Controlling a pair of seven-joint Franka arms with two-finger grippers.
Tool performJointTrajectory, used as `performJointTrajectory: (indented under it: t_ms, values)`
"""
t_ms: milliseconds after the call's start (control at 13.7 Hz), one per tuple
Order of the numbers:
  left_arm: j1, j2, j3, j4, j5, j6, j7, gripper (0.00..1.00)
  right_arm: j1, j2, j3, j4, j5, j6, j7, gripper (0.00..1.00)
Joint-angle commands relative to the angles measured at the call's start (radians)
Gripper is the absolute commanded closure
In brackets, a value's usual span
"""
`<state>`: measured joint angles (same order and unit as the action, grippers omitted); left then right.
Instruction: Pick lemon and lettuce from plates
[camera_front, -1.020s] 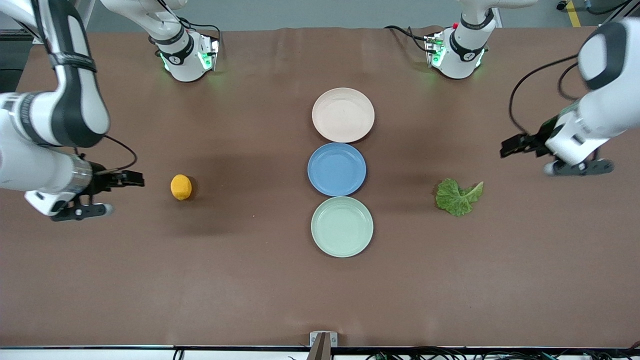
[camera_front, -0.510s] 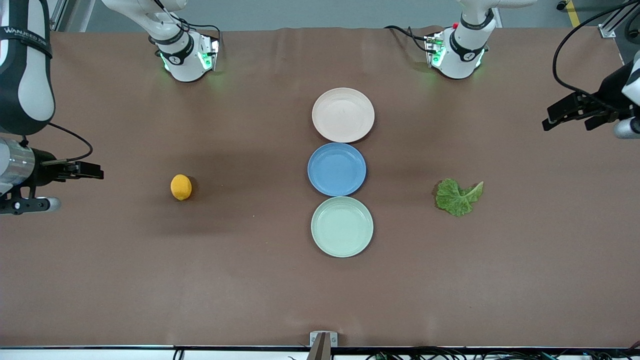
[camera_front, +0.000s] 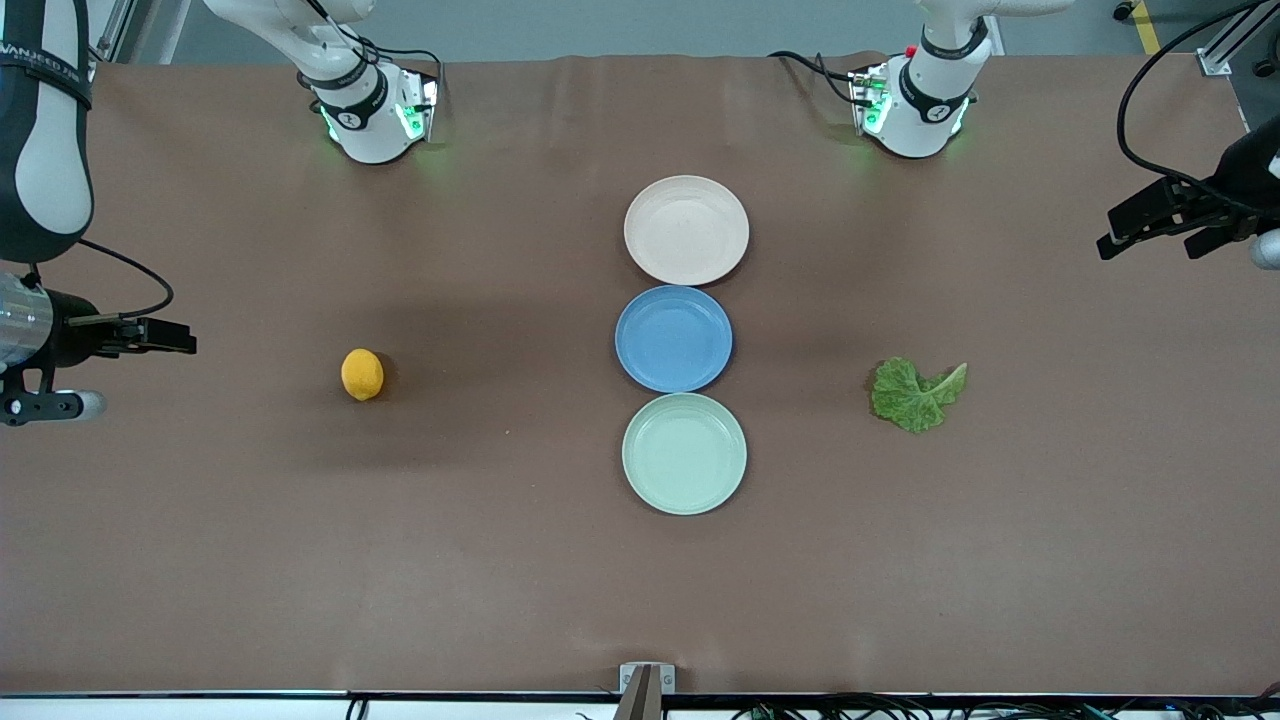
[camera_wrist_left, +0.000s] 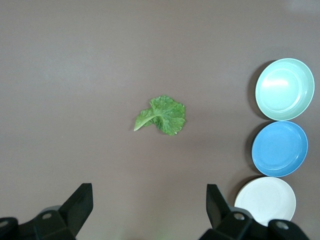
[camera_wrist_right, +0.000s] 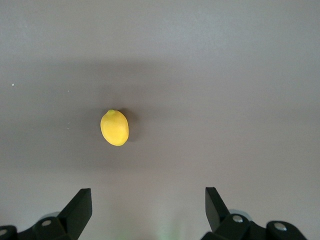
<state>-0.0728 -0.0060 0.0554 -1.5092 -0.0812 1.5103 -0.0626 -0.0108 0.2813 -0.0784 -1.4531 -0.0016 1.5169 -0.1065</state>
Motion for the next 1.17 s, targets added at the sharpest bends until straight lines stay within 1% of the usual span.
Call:
performJointTrajectory:
  t_ms: [0, 146, 510, 874, 1093]
  values:
    - [0.002, 0.015, -0.005, 0.04, 0.037, -0.024, 0.004, 0.0, -0.008, -0.088, 0.012, -0.072, 0.003, 0.005, 0.048, 0.0]
    - [0.004, 0.014, -0.006, 0.038, 0.037, -0.024, 0.007, 0.0, -0.001, -0.112, 0.012, -0.078, 0.005, -0.001, 0.048, 0.0]
    - [0.004, 0.017, -0.006, 0.034, 0.035, -0.024, 0.009, 0.0, 0.005, -0.212, 0.011, -0.156, 0.005, 0.031, 0.045, 0.0]
    - [0.004, 0.021, -0.006, 0.037, 0.037, -0.019, 0.01, 0.0, 0.011, -0.301, 0.011, -0.185, 0.003, 0.022, 0.038, 0.0]
    - [0.004, 0.021, -0.006, 0.037, 0.037, -0.016, 0.01, 0.0, 0.011, -0.356, 0.011, -0.228, 0.0, 0.023, 0.036, 0.0]
